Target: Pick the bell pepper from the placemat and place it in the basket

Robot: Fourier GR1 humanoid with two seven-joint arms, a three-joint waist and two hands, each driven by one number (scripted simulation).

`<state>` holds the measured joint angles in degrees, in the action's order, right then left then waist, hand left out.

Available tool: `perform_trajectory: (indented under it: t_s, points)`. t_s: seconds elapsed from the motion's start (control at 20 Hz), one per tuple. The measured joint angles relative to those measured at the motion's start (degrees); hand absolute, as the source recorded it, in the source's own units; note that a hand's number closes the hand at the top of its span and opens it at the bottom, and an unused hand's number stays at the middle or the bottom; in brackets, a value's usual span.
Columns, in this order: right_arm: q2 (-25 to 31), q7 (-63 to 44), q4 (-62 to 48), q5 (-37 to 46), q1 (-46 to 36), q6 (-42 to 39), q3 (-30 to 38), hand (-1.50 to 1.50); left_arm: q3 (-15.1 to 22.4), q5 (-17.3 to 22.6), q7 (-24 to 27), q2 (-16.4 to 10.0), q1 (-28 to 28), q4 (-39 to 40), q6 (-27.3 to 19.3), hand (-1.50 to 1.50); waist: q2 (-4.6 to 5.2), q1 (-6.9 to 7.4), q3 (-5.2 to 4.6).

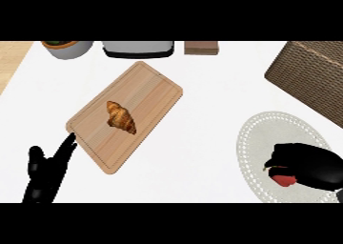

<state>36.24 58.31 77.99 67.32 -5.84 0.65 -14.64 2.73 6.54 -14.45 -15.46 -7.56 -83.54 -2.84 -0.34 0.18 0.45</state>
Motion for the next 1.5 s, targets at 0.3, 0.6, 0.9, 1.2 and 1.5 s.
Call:
perform_trajectory:
  t_s: [0.3,0.6,0.9,1.2,1.5]
  points:
    - [-2.4,0.4,-2.7,2.2,-1.5,5.7,-0.2,1.50,0.2,-2.0,1.1,1.5,0.3,0.8,-1.0,0.00,-0.22,0.08,-0.17]
    - [-7.8,-13.9,-6.6,1.8,-4.0,0.3,5.4,1.50,-0.2,-2.2,1.4,1.7,0.2,0.4,-0.8,0.00,0.21,0.11,-0.38]
    - [-14.2,-38.2,-11.6,-0.7,-6.6,-6.1,17.2,1.50,-0.5,-2.3,1.3,1.4,-0.6,-1.2,-1.0,0.00,0.90,-0.53,-0.88]
    - [-26.6,-62.3,-11.2,-5.0,-16.2,-1.9,28.1,1.50,-0.3,-2.2,0.6,1.1,-0.5,-1.5,-0.3,0.00,0.67,1.29,-0.30]
    - [-34.0,-82.0,-7.1,-5.7,-31.0,12.8,34.7,1.50,0.4,-2.2,0.0,1.0,0.8,-0.7,0.9,0.00,0.51,2.77,-0.28]
